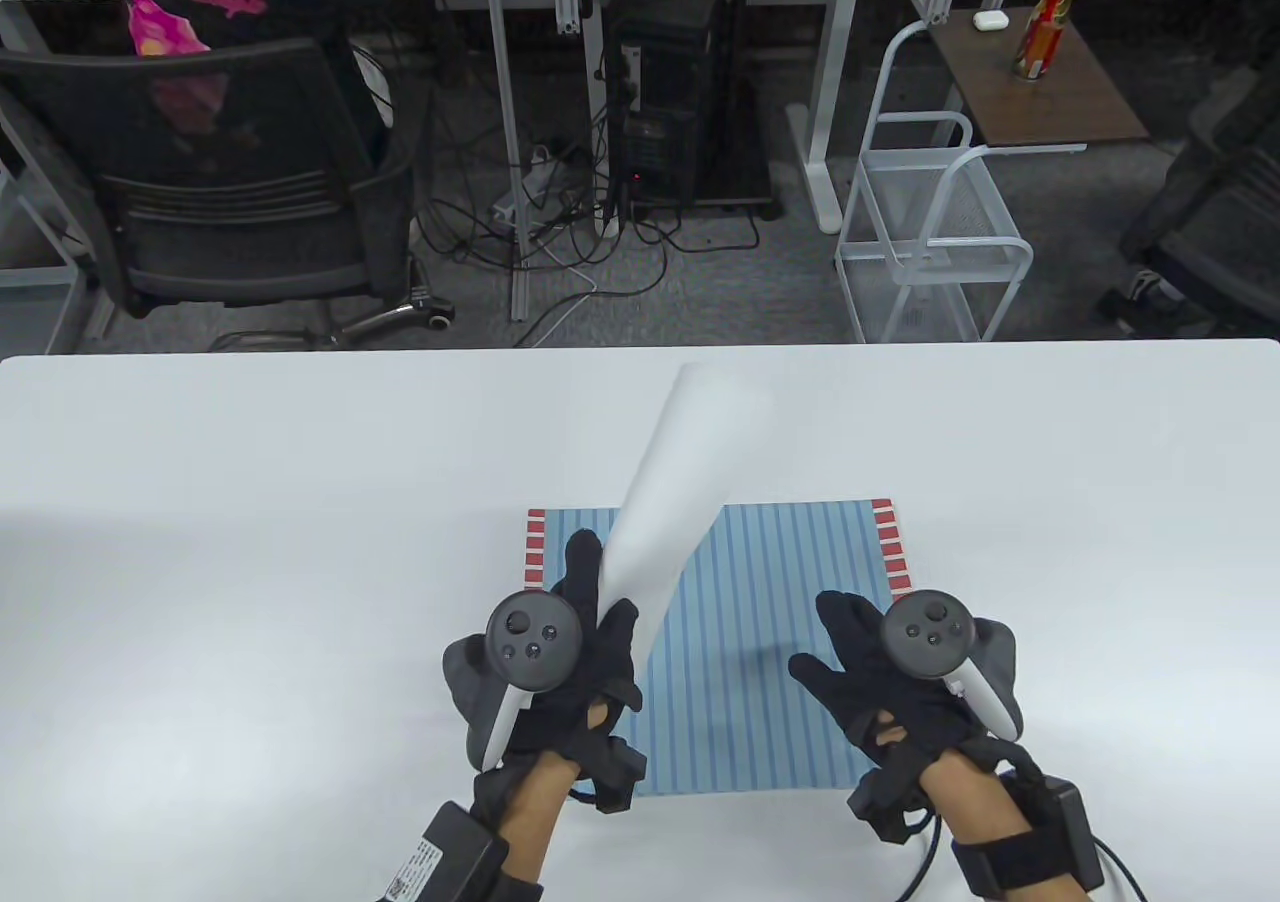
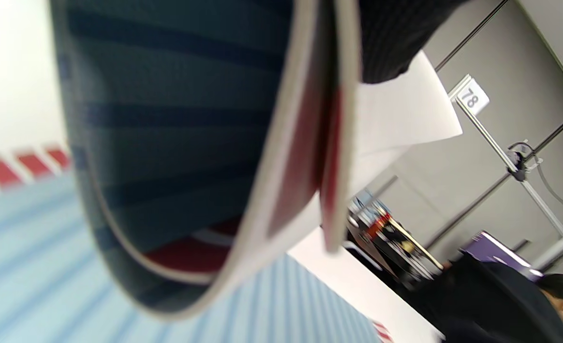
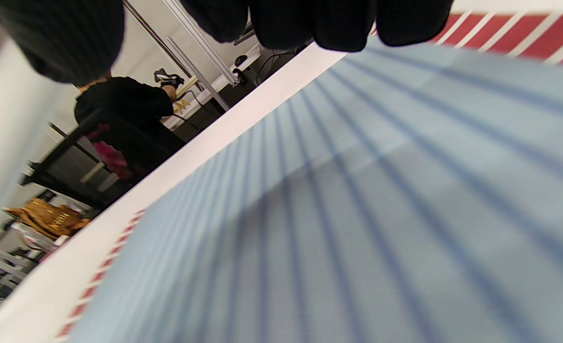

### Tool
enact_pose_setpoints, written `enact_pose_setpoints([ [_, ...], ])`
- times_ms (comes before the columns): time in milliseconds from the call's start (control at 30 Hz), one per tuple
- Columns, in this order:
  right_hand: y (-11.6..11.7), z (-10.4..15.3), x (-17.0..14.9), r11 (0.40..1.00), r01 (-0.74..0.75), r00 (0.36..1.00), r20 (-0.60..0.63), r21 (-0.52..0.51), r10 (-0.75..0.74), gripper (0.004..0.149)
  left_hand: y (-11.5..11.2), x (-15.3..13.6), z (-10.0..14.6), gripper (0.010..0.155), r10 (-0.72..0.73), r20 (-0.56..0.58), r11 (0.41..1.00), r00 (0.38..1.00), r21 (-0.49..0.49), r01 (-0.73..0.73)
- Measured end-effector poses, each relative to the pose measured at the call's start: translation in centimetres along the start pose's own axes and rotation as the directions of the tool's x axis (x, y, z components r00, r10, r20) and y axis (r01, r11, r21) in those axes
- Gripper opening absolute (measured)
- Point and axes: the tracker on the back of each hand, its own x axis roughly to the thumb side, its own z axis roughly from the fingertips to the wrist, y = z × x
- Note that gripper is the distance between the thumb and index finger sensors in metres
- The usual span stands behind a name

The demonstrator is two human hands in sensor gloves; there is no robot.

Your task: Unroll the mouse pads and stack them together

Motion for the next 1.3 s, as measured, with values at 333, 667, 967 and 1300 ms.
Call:
enact_pose_setpoints([
  [333,3.2,-1.6,1.6,0.771,0.598,0.792,-0.014,0.220,-0.611,0.079,-4.3,-2.8,-1.4,0.071,0.546,-0.177,0.631,0.819,-0.556,-0.541],
  [667,3.4,-1.8,0.6,0.724,0.670,0.740,-0.070,0.164,-0.669,0.068,-5.8,-3.0,-1.4,0.078,0.494,-0.221,0.597,0.841,-0.617,-0.513],
  [967,2.0,-1.3,1.4,0.842,0.529,0.846,0.021,0.106,-0.533,0.061,-4.8,-3.6,-1.7,0.089,0.586,-0.248,0.541,0.771,-0.588,-0.601],
  [1300,1.9,-1.6,0.7,0.826,0.546,0.833,0.018,0.140,-0.553,0.058,-3.2,-4.2,-2.3,0.063,0.541,-0.265,0.648,0.798,-0.473,-0.597],
])
